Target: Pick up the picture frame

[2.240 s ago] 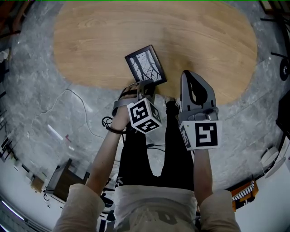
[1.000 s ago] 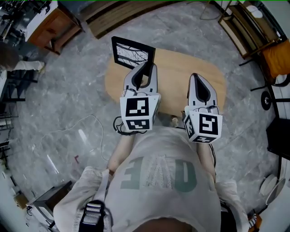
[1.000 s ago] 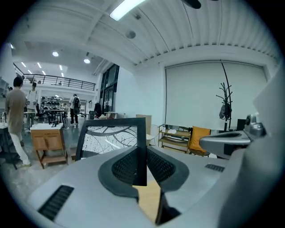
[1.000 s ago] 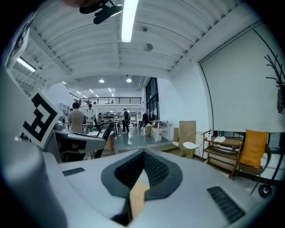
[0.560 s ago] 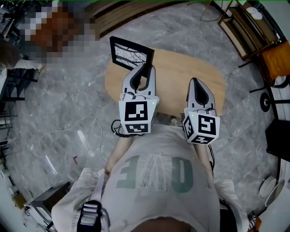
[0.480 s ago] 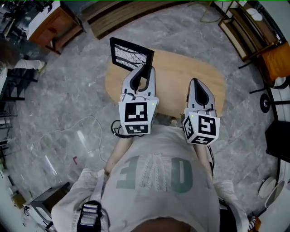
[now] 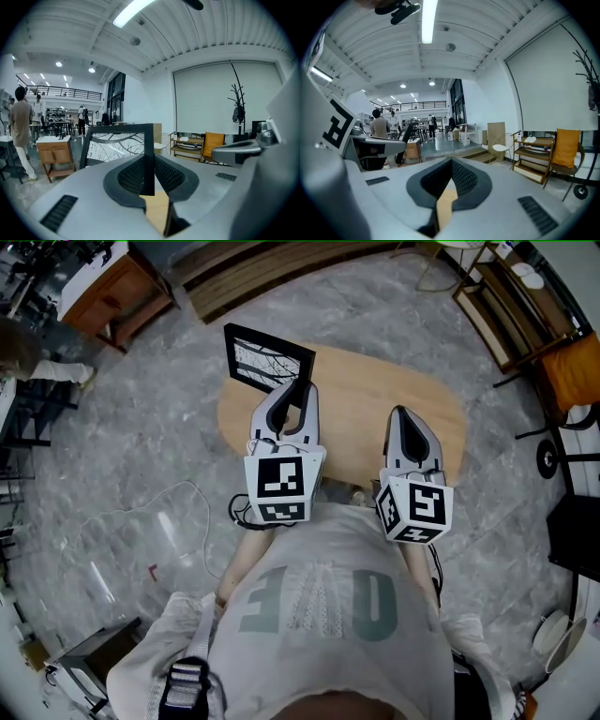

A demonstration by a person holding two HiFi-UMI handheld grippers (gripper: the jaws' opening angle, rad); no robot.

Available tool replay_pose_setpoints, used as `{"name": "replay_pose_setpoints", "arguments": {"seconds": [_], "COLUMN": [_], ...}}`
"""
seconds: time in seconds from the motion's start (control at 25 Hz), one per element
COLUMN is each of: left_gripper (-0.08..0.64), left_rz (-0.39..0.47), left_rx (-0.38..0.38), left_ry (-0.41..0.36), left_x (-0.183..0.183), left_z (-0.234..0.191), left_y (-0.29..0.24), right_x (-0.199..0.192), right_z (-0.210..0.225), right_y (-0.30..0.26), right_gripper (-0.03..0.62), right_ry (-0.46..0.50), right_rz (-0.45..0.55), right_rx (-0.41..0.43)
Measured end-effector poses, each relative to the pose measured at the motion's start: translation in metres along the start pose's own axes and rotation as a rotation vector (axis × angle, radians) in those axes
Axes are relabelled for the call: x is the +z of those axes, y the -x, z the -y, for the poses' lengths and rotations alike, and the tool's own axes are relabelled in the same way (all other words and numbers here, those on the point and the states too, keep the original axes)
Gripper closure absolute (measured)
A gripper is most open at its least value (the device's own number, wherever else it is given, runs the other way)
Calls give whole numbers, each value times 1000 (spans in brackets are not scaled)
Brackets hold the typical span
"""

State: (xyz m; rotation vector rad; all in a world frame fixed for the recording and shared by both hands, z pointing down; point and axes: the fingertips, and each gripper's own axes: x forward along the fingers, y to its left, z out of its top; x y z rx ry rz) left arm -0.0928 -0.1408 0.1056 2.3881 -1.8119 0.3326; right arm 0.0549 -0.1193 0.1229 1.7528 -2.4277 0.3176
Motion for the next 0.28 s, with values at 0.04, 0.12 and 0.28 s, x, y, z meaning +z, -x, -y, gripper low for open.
{"name": "replay_pose_setpoints", "arguments": {"seconds": [0.04,0.12,0.28], "left_gripper": [489,489,489], "left_rz": [-1,-2,1], "left_rx": [1,5,16], "left_ry": [0,-3,-29], "left_x": [-1,-1,-1], "left_z": [0,-1,-1], "left_y": [0,-1,-1], "right_x": [0,1,3], "right_z": [0,-1,-2], "right_y": [0,-1,0], "right_gripper": [588,588,588], "right_ry": [0,8,29], "right_rz": [1,4,8], "right_rx": [3,6,9]}}
